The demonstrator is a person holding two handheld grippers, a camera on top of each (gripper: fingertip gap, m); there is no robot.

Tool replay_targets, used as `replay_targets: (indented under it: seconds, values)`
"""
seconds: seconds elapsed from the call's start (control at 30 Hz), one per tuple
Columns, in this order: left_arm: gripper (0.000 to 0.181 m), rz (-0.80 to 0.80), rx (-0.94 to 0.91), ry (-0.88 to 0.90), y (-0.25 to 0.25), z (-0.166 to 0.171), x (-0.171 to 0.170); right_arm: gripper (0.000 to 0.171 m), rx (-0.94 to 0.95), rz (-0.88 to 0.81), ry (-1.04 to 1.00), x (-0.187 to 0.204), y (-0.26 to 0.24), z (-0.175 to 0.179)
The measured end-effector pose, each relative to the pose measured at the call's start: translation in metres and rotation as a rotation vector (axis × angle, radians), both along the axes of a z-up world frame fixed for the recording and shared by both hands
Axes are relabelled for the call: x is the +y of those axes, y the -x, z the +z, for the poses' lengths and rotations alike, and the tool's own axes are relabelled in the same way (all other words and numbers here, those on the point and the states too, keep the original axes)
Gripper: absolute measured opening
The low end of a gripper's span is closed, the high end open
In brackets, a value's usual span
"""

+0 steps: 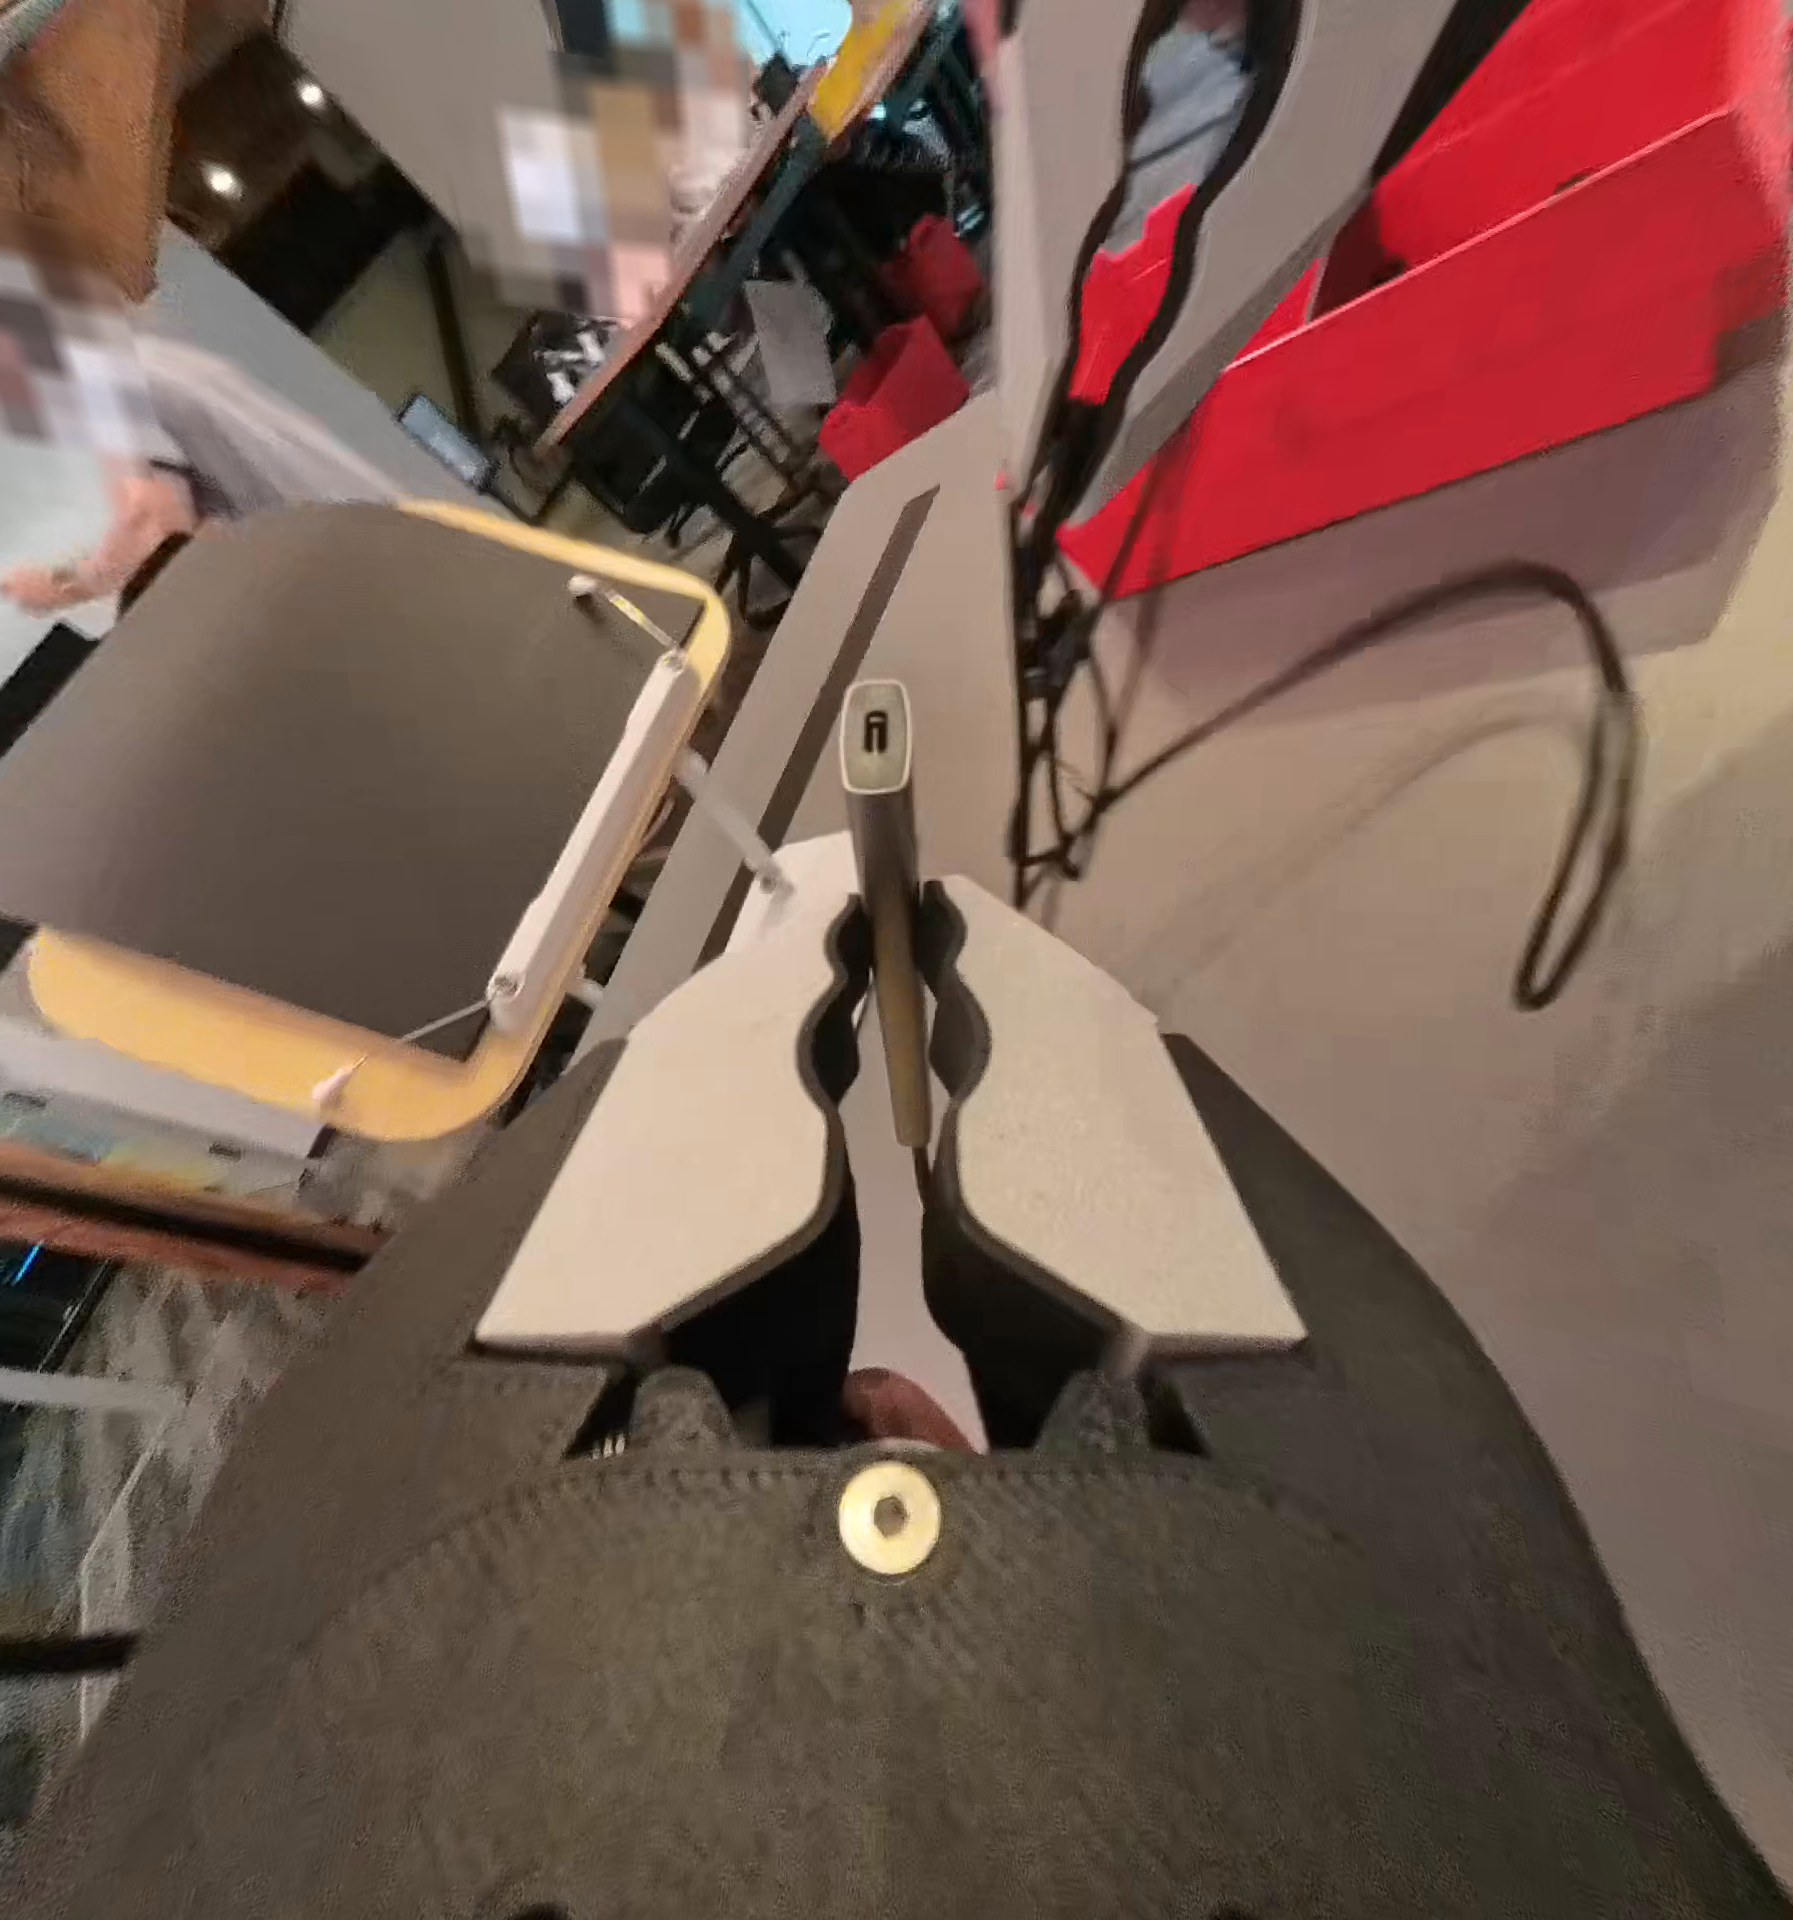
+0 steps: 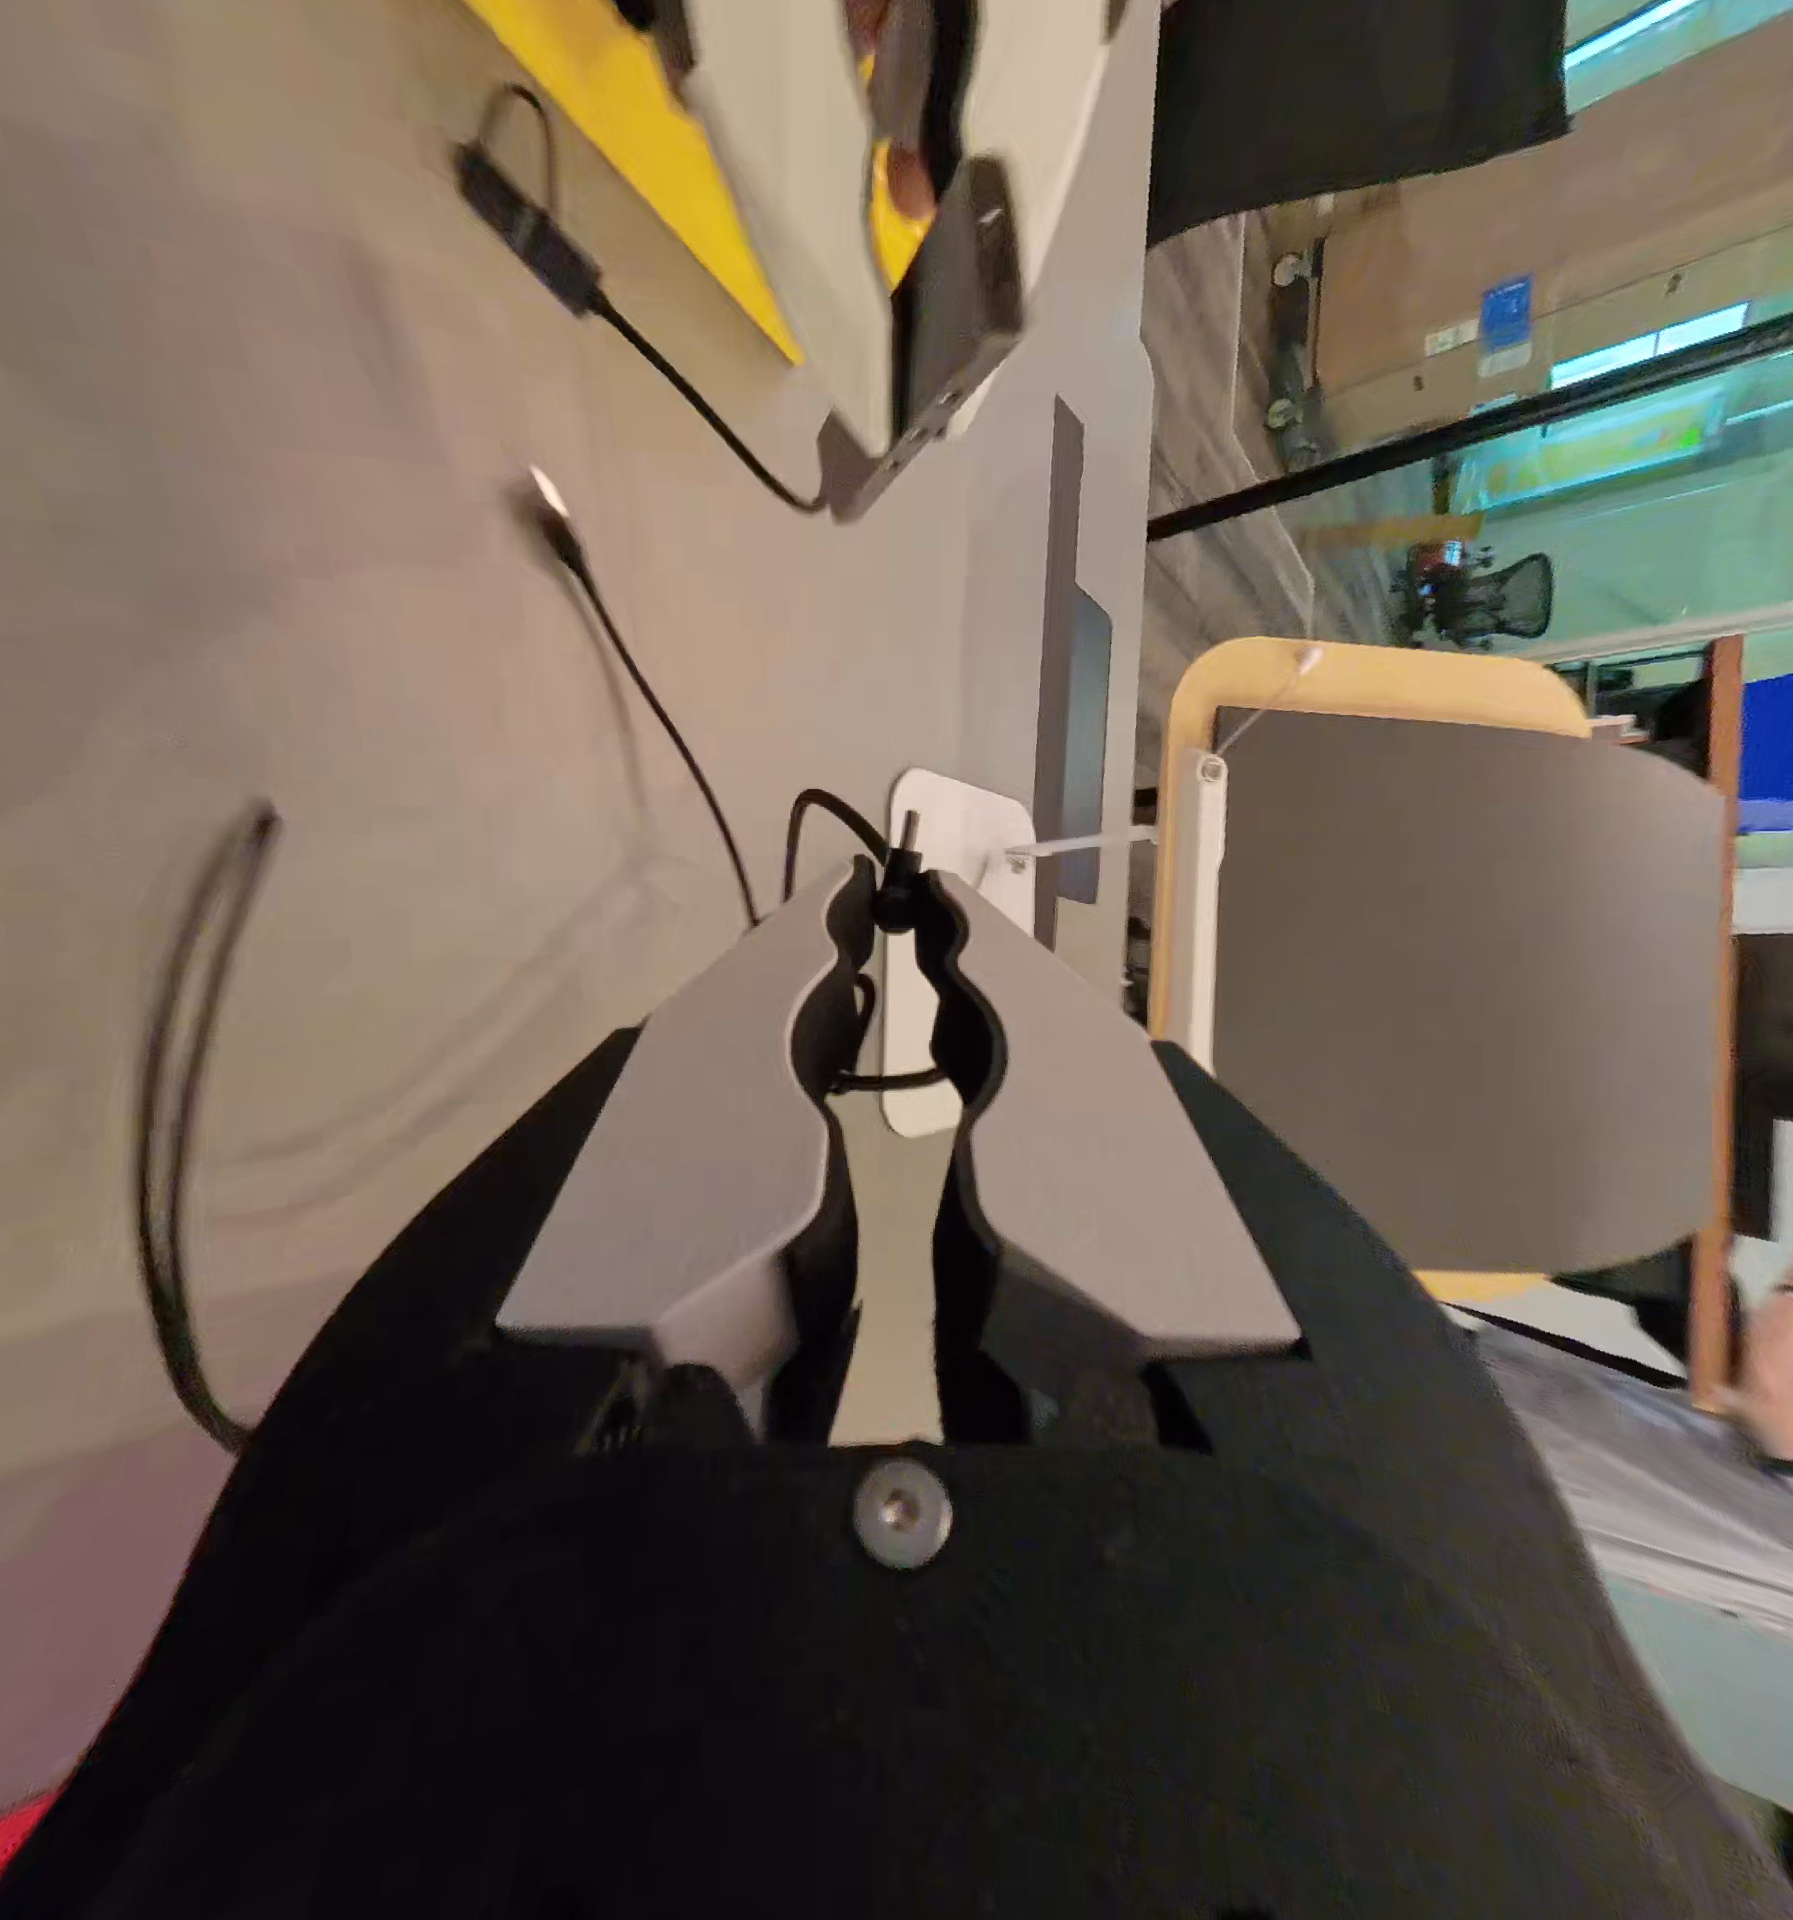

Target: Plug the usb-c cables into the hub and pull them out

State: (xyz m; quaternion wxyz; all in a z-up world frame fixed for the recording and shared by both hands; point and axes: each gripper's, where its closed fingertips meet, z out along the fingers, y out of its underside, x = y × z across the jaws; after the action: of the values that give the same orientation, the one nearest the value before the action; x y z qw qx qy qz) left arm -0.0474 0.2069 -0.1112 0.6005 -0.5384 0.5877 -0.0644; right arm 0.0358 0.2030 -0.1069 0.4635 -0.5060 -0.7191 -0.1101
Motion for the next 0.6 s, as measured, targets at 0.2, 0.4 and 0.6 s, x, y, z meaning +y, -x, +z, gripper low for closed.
replay_targets:
  seconds: [0.2,0.4,0.6]
  values:
    - [0.009,0.084,0.182,-0.064,-0.007,-0.044,0.013,0.006,0.194,-0.051,-0.009,0.016,-0.011,0.009]
    - [0.009,0.111,0.362,0.014,-0.017,-0.103,0.016,0.006,0.37,-0.144,0.02,0.026,-0.024,0.017]
    - [0.015,0.137,0.517,0.08,-0.01,-0.164,0.015,0.006,0.526,-0.293,0.042,0.048,-0.048,0.03]
